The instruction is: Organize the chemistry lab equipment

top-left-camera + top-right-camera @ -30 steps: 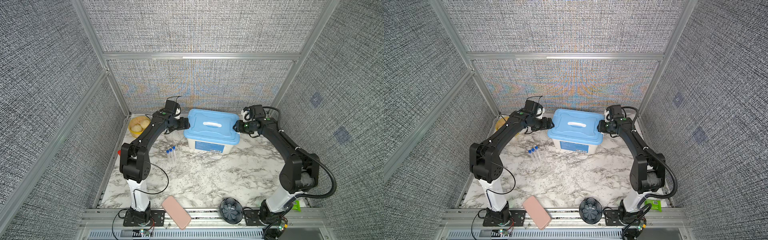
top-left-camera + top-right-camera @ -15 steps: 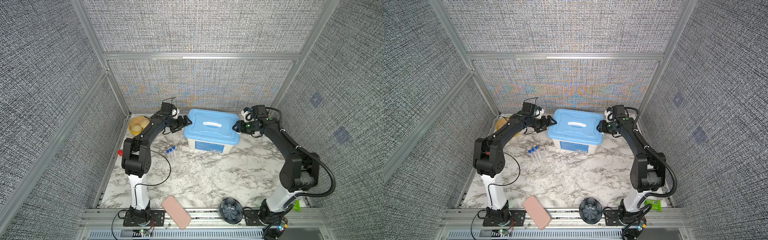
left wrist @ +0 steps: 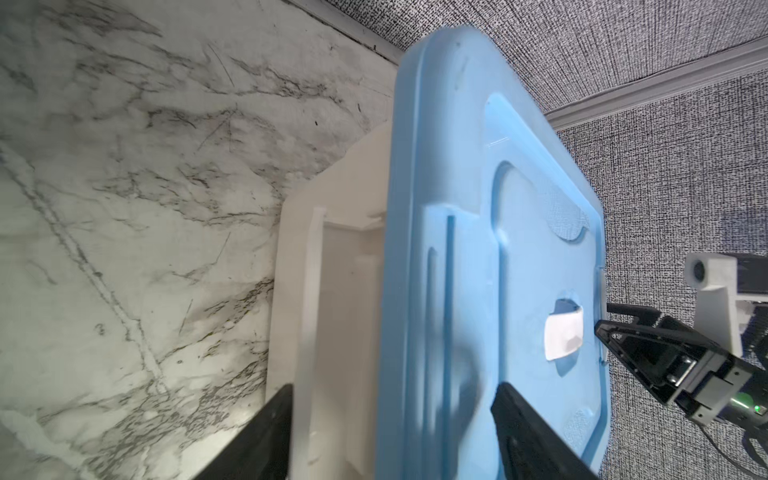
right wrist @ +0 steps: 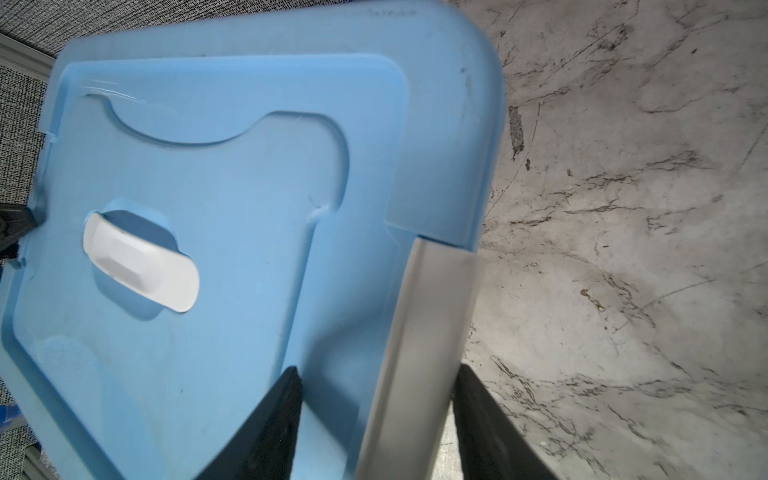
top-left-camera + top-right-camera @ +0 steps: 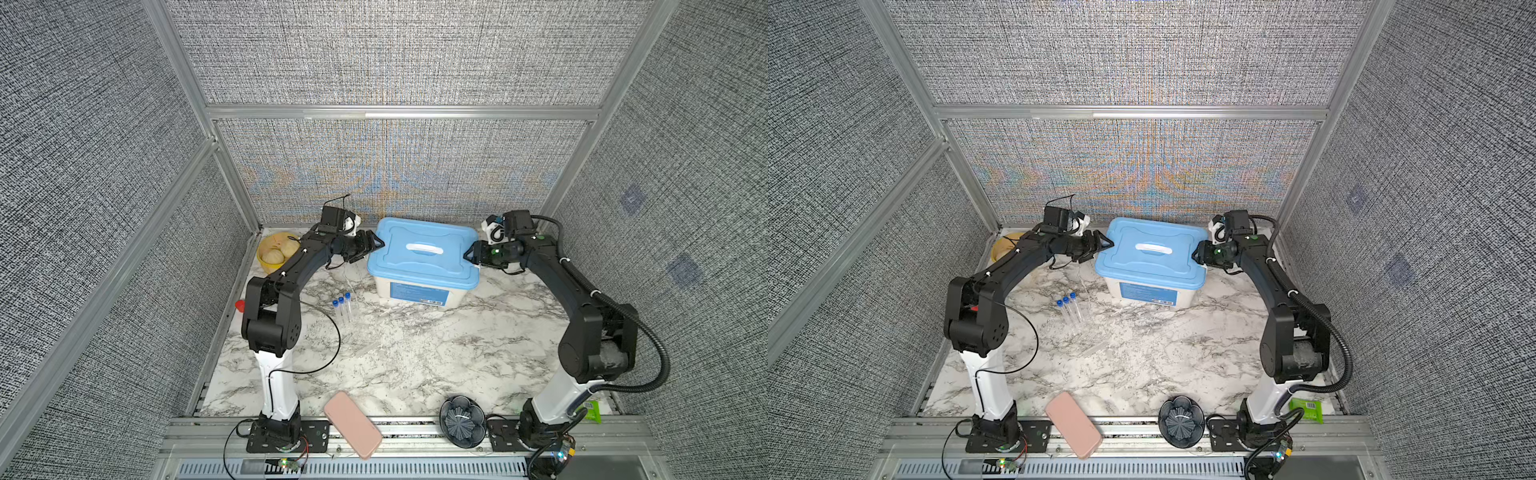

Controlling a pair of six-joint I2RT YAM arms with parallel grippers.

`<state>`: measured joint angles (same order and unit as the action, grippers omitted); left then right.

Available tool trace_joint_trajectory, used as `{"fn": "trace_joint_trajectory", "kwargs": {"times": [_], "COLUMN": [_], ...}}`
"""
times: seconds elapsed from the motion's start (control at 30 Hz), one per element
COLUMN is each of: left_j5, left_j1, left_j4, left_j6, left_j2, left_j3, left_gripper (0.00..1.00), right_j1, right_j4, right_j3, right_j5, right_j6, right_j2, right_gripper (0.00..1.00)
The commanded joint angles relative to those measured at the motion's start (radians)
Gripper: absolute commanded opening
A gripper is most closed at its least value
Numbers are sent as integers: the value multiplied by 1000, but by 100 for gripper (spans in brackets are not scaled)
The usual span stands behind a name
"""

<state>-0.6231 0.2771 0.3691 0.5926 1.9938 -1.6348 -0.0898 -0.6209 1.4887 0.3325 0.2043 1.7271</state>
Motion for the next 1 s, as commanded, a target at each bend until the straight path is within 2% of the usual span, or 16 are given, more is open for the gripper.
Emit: {"fn": "trace_joint_trajectory", "kwargs": {"times": [0.0, 0.23, 0.5, 0.7, 0.97], "left_j5": [43, 18, 76, 87, 140], "left_j1": [-1, 3, 20, 46, 79], "left_j4": [-16, -29, -19, 25, 84], "left_j6": [-32, -42, -106, -132, -179], "left_j2": [-36, -42, -82, -57, -44], "left_j3": [14, 25, 34, 0, -46], "left_gripper": [68, 44, 44, 44, 39], "right_j1": [-2, -3, -8, -13, -30], "right_j4": [-89, -82, -76, -63, -51], "right_j3": [-8, -9, -6, -9, -10], "right_j5": [-9, 6, 23, 31, 41], "right_j6": [-1, 3, 5, 11, 20], "right_j2": [0, 2, 6, 14, 30], "right_gripper": [56, 55, 55, 55, 55]}}
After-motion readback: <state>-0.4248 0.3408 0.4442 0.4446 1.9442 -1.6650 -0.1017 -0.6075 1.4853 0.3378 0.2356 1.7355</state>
